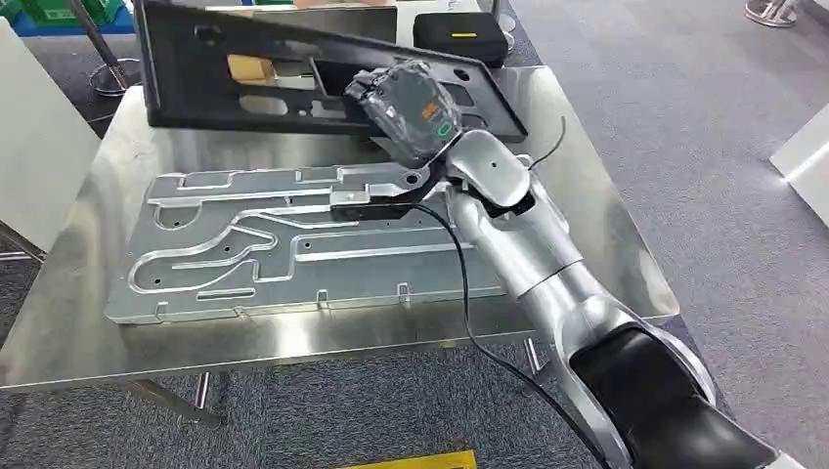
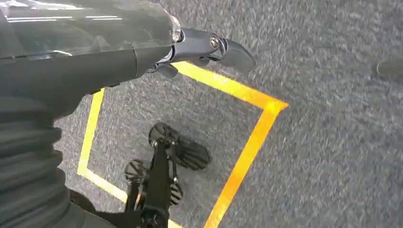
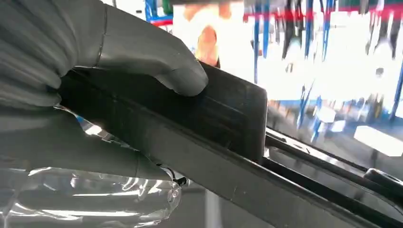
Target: Take the parts from the cabinet and place them on the table.
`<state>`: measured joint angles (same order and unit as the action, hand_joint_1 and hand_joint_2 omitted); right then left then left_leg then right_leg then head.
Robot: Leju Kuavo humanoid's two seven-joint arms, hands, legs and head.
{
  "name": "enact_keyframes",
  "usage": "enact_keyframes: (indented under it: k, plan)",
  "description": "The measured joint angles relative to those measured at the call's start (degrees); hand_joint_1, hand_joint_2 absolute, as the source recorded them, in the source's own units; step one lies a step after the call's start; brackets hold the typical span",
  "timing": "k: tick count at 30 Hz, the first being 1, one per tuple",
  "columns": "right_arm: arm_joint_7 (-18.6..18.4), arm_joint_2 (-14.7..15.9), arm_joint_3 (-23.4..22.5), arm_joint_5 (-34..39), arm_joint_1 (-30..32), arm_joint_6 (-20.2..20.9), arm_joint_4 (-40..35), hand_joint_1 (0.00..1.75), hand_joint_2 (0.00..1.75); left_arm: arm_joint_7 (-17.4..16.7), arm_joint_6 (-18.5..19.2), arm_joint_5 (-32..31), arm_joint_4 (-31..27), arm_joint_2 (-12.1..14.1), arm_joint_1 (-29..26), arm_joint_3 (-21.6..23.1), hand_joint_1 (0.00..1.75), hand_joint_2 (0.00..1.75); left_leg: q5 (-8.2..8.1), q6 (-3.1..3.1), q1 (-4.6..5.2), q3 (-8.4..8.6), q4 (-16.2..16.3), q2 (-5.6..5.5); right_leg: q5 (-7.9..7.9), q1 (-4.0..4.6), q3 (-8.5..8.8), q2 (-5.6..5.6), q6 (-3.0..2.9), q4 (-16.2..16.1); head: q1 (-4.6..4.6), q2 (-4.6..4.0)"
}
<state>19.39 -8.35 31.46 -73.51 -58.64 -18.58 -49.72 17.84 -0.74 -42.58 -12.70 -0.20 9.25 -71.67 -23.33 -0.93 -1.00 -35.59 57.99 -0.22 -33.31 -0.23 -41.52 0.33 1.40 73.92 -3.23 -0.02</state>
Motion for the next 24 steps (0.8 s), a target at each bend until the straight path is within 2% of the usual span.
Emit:
enact_keyframes:
  k: [1,2,3,5,6,7,10,11,12,13,15,16,17,18,19,20,21,22,23,24]
  plan:
    - [-0.28,-0.39,1.04,-0.41,-0.03,-0.04,1.8,1.75,1.75,0.0,0.0,0.0,0.0,0.0,0.0,0.04,0.0,1.75,-0.05,-0.04,0.0,0.02,0.05,-0.06,-0.29,-0.06,-1.7,-0.01,0.04,2.76,0.0,0.0]
    - [-0.3,-0.68,1.66,-0.67,-0.03,-0.07,3.12,1.75,1.75,0.0,0.0,0.0,0.0,-0.02,-0.04,0.11,0.0,1.75,-0.13,-0.04,0.0,0.08,0.09,-0.19,0.74,-0.13,-1.94,-0.01,0.02,2.48,0.0,0.0]
    - [-0.28,-0.94,2.2,-0.78,-0.14,0.25,4.32,1.75,1.75,0.0,0.02,0.0,0.0,-0.09,-0.09,0.2,0.0,1.75,-0.25,0.07,0.0,0.18,0.16,-0.35,3.0,-0.13,-0.84,-0.01,-0.14,-0.41,0.0,0.0]
    - [-0.11,-1.46,3.25,-1.39,-1.3,3.73,6.41,1.75,1.75,0.15,0.52,0.0,0.0,-0.2,-0.02,0.52,0.0,1.75,-0.57,0.34,0.11,0.51,0.28,-0.47,8.59,0.06,3.53,-0.02,-0.87,-10.35,0.0,0.0]
    - [-0.15,-1.59,4.19,-2.24,-1.95,5.2,8.26,1.75,1.75,0.13,0.7,0.0,0.02,-0.48,0.11,0.89,0.0,1.75,-0.67,0.5,0.08,0.49,0.22,-0.43,9.6,0.31,5.2,-0.08,-1.53,-14.62,0.0,0.0]
    - [-0.55,-1.81,5.07,-3.26,-2.19,5.42,9.75,1.75,1.75,-0.02,0.74,0.0,0.02,-0.61,0.43,1.23,0.0,1.75,-0.72,0.84,0.42,0.3,0.38,-0.5,9.29,0.65,5.68,-0.13,-1.7,-15.76,0.0,0.0]
    - [-2.6,-2.49,7.6,-5.86,-2.04,5.64,14.73,1.75,1.75,-0.66,0.74,0.0,0.02,-0.77,0.97,1.84,0.0,1.75,-0.49,1.72,0.07,0.5,-0.23,-0.51,9.29,0.93,5.55,-0.03,-2.22,-15.62,0.0,0.0]
    - [-3.37,-2.78,8.13,-6.34,-2.03,6.32,16.02,1.75,1.75,-0.79,0.74,0.0,0.02,-0.79,1.1,1.92,0.0,1.75,-0.78,2.04,0.37,0.48,-0.09,-0.45,9.68,0.11,6.06,-0.13,-2.63,-16.45,-0.02,0.0]
    - [-4.07,-3.21,8.7,-6.56,-2.24,7.11,17.37,1.75,1.75,-0.85,0.83,0.0,0.02,-0.94,1.06,2.01,0.0,1.75,-1.49,2.29,0.21,0.19,0.96,-0.18,9.8,0.12,6.35,-0.06,-2.9,-16.85,-0.02,0.0]
    - [-4.5,-3.71,9.24,-6.71,-2.68,7.91,18.58,1.75,1.75,-0.85,0.92,-0.18,0.02,-0.98,1.16,2.19,0.0,1.75,-3.48,2.42,0.17,-1.16,4.12,-0.14,9.74,0.07,6.39,-0.05,-3.19,-16.84,-0.02,0.0]
    - [-4.92,-4.04,10.01,-6.71,-3.02,9.02,20.63,1.75,1.75,-0.85,1.01,-0.17,0.02,-0.98,1.25,2.36,0.0,1.75,-7.49,2.77,0.05,-5.72,13.46,-0.13,9.59,0.17,6.56,-0.01,-3.34,-16.79,-0.02,0.0]
    - [-4.98,-4.06,10.38,-6.62,-2.98,9.55,21.59,1.75,1.75,-0.85,1.05,-0.18,0.02,-1.01,1.22,2.42,0.0,1.75,-8.39,2.96,0.02,-7.76,17.15,-0.13,9.49,0.19,6.59,0.0,-3.33,-16.71,-0.02,0.0]
    - [-4.96,-4.06,10.55,-6.23,-2.96,10.03,22.62,1.75,1.75,-0.85,1.25,-0.15,0.02,-1.01,1.15,2.49,0.0,1.75,-7.73,3.09,-0.06,-8.46,17.78,-0.12,9.38,0.18,6.61,0.0,-3.28,-16.61,-0.02,0.0]
    - [-4.79,-4.06,10.6,-5.74,-2.96,10.54,23.29,1.75,1.75,-0.85,1.42,-0.17,0.02,-1.01,1.14,2.58,0.0,1.75,-5.91,3.13,-0.15,-7.72,15.62,-0.1,9.24,0.17,6.64,0.01,-3.19,-16.5,-0.02,0.0]
    - [-4.57,-4.09,10.62,-5.33,-2.98,10.93,23.82,1.75,1.75,-0.85,1.55,-0.15,0.02,-1.01,1.19,2.67,0.0,1.75,-3.34,3.12,-0.26,-5.83,11.43,-0.09,9.02,0.1,6.69,0.03,-3.06,-16.27,-0.02,0.0]
    - [-4.26,-4.2,10.62,-4.94,-3.04,11.59,24.39,1.75,1.75,-0.81,1.68,-0.17,0.02,-1.01,1.27,2.69,0.0,1.75,-0.3,3.08,-0.33,-3.02,5.45,-0.06,8.65,0.02,6.78,0.08,-2.82,-15.85,-0.02,0.0]
    - [-4.22,-4.28,10.62,-4.59,-3.05,12.4,24.96,1.75,1.75,-0.68,1.86,-0.17,0.02,-1.01,1.31,2.73,0.0,1.75,0.55,2.97,-0.37,-1.21,1.21,-0.04,8.25,0.0,6.77,0.07,-2.54,-15.41,-0.02,0.0]
    - [-4.2,-4.3,10.62,-4.28,-3.07,13.12,25.81,1.75,1.75,-0.48,2.14,-0.22,0.02,-1.09,1.47,2.75,0.0,1.75,-0.28,2.63,0.06,-0.43,0.63,-0.13,8.06,0.42,6.4,0.19,-2.17,-15.02,-0.02,0.0]
    - [-4.26,-4.35,10.66,-4.13,-2.83,13.57,26.49,1.75,1.75,-0.28,2.21,-0.2,0.04,-1.11,1.53,2.78,0.0,1.75,-0.24,2.06,0.06,-0.66,0.95,-0.17,8.13,0.39,6.33,0.2,-1.99,-15.17,-0.02,0.0]
    - [-4.37,-4.3,10.68,-3.84,-2.38,13.77,27.12,1.75,1.75,-0.04,2.23,-0.17,0.04,-1.14,1.44,2.78,0.0,1.75,-0.25,1.88,0.07,-0.71,0.92,-0.22,8.1,0.4,6.4,0.22,-1.78,-15.2,0.0,0.0]
